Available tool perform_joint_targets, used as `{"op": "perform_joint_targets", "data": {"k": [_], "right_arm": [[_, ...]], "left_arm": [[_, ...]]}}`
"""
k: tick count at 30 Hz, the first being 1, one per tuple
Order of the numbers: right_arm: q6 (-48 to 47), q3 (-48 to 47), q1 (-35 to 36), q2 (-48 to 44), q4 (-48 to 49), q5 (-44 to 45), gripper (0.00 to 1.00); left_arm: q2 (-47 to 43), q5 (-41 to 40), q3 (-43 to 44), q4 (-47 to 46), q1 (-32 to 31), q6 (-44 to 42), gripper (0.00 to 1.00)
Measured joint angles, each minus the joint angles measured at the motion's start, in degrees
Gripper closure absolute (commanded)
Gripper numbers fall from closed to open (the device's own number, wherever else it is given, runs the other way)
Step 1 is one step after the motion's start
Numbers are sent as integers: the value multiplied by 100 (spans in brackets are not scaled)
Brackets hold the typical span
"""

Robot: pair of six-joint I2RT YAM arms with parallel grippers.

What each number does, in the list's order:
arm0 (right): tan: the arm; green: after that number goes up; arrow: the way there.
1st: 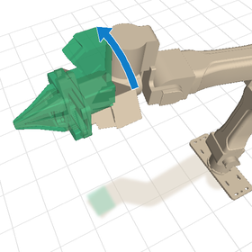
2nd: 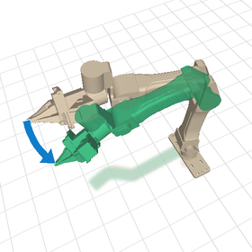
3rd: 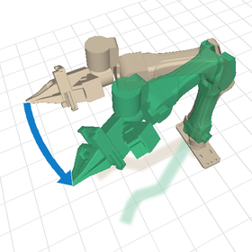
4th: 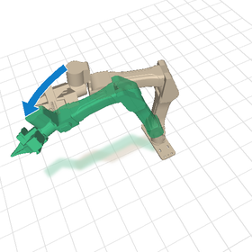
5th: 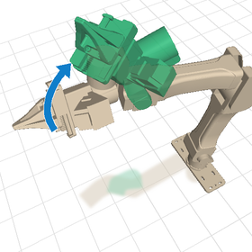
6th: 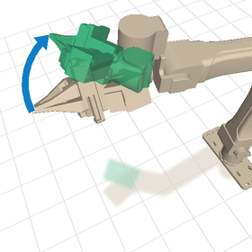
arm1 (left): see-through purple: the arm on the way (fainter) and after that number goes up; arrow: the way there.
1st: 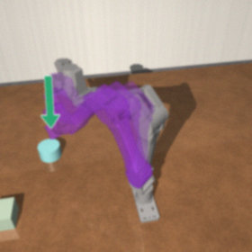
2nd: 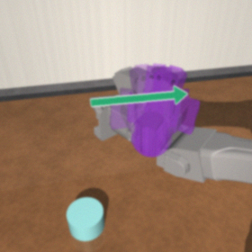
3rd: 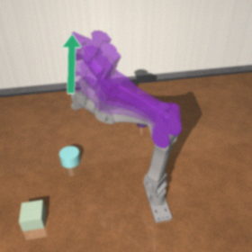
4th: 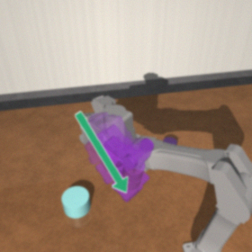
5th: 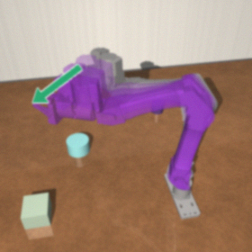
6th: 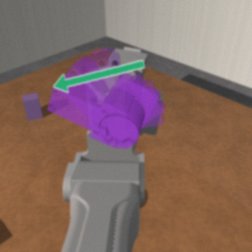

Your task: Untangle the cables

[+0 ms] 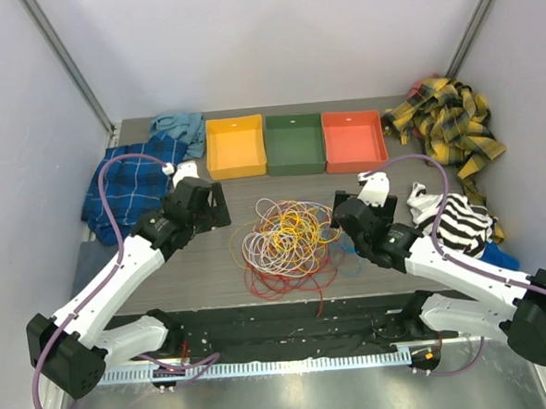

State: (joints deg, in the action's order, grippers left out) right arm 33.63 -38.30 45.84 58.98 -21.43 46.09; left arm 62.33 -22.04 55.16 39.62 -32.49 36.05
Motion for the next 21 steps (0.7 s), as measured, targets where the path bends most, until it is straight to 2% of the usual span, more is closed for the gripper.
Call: {"op": "perform_joint_targets", "data": {"k": [4,7,8,11,16,21], "right_arm": [[448,0,-409,-2,-83,61,6],[726,9,-1108,28,-90,-166,27],[802,13,-1327,70,-76,-267,38],[999,52,-1784,339,-70,-444,41],[1158,146,-1987,824,-72,-715,50],[1327,238,-2109,1067,-66,-960,50]], "left_arm": [[4,22,-2,-9,0,4,0],[2,55,-22,-24,0,4,0],[2,68,-24,-24,0,4,0],[2,109,-26,-28,-2,4,0],[2,136,-33,-15,0,7,0],[35,177,-33,15,0,37,0]]}}
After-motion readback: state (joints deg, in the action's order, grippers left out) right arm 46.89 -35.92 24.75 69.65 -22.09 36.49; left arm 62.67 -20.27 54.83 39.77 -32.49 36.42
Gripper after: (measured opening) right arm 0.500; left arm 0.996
